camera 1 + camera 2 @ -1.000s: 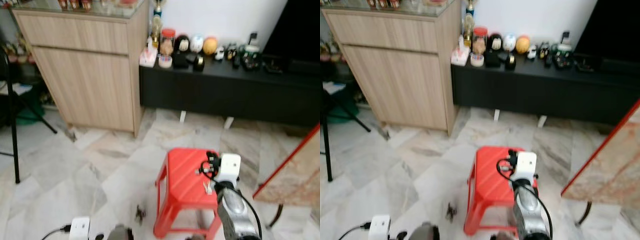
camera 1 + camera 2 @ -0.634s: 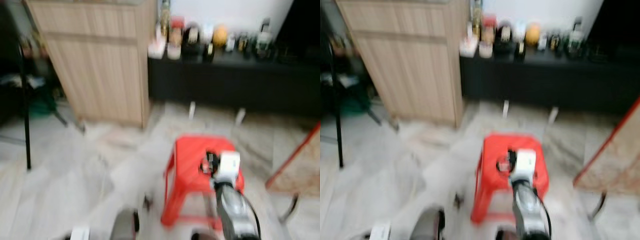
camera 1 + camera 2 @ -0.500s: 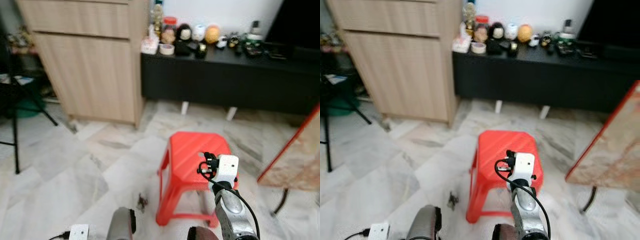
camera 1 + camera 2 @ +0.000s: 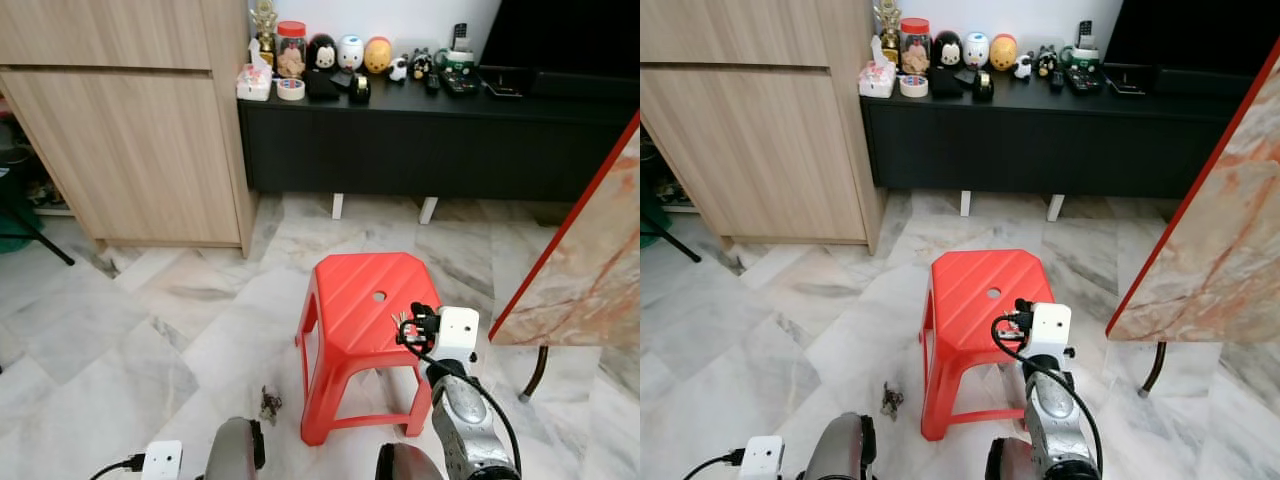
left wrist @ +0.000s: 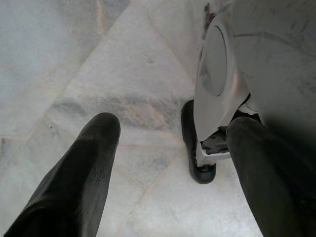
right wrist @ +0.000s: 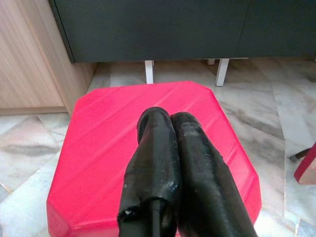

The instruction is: Hang keys on a hook

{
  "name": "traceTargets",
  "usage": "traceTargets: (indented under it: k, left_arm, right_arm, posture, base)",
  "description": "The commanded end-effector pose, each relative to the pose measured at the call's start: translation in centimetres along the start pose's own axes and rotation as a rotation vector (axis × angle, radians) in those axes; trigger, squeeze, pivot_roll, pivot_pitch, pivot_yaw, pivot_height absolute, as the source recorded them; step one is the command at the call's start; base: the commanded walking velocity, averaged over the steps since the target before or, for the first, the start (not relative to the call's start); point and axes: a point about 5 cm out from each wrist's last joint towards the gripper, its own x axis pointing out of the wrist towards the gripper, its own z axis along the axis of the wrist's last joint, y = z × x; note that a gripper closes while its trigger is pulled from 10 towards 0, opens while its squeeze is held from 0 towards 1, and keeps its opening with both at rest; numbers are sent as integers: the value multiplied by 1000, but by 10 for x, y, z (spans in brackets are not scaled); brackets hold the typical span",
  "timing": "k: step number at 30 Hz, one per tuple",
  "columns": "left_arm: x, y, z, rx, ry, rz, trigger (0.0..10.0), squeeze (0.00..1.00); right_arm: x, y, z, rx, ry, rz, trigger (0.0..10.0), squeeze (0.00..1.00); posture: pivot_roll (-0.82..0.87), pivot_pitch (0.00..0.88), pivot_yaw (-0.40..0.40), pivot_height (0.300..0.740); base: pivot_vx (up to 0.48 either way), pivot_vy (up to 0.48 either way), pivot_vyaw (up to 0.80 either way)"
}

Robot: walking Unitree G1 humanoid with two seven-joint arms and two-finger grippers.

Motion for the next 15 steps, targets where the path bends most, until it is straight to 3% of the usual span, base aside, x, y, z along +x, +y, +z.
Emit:
traceTargets:
  k: [1,15]
  left_arm:
    - [-1,-3,-6,-5,20,-9,10000,0]
    - [1,-2,5,-72,-23,7,10000,0]
  right_arm:
    - [-1,-1,0,20,-6,-7,10000,1000]
    - [-1,0,-1,32,-4,-16,10000,1000]
  posture:
    - [26,48,-77,586]
    - [27,61,-78,586]
  base:
    - [0,0,0]
    - [0,0,0]
